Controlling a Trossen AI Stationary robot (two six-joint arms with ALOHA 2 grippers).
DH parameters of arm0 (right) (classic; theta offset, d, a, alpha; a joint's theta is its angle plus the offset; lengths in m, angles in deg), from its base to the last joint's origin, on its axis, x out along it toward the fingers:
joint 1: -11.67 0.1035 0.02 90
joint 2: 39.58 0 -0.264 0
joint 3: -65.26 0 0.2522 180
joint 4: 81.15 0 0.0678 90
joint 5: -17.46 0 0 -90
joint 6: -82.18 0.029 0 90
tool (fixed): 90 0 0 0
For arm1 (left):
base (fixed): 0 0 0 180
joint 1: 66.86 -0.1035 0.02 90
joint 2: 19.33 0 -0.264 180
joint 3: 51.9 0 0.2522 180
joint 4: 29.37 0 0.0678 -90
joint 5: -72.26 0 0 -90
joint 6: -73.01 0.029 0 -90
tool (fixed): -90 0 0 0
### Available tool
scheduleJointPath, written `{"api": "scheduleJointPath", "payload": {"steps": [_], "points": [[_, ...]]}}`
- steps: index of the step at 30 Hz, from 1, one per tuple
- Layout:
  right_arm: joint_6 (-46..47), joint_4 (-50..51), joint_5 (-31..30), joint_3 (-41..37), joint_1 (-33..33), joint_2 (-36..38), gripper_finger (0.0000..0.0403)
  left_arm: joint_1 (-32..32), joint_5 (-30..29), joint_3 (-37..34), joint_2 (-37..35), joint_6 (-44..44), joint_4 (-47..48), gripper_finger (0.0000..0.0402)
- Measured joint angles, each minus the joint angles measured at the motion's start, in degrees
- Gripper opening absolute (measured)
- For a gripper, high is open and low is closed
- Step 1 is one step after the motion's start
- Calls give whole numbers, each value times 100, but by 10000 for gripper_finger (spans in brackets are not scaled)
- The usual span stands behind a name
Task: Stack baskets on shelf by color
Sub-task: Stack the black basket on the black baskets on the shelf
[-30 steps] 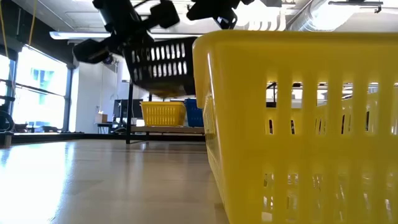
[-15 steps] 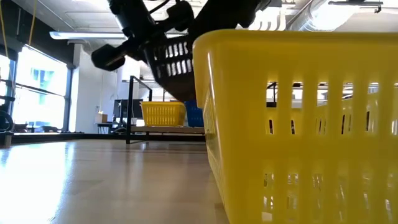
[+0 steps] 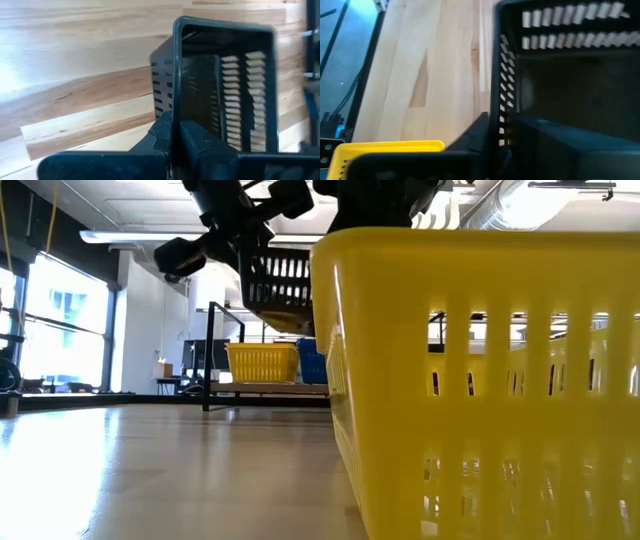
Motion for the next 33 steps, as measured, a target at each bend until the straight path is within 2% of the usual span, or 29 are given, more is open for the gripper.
{"api": "scheduleJointPath", "payload": {"steps": [1, 3, 15, 21, 33], "points": [[2, 22, 0, 0, -16, 1, 24, 2, -8, 0, 0, 35, 25, 3], [-23, 40, -14, 0, -22, 2, 10, 0, -21, -2, 0, 96, 25, 7], [296, 173, -109, 0, -6, 0, 2, -77, 10, 2, -4, 682, -50, 77], [673, 329, -236, 0, -1, 4, 1, -377, 587, 2, -4, 1672, -52, 108], [891, 958, -772, 0, 179, 190, 0, -1017, 659, 2, -732, 3449, -39, 112]]}}
